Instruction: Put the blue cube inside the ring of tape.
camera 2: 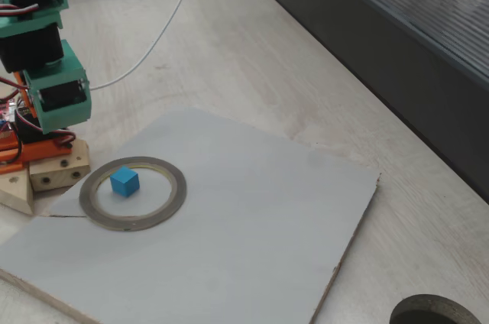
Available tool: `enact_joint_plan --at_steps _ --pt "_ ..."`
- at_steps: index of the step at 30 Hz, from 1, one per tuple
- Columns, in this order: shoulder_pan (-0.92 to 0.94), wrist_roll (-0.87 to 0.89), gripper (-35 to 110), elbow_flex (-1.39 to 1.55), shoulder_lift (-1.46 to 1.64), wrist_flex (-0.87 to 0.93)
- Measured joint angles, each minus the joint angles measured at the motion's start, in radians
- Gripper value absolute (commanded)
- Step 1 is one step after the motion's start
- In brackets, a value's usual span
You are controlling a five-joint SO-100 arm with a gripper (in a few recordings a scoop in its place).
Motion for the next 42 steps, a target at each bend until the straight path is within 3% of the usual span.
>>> enact_joint_plan --at_steps 18,42 --pt "0.000 0.000 -1 0.241 0.158 0.003" --pt "0.000 0.003 -1 0.267 0.158 0.009"
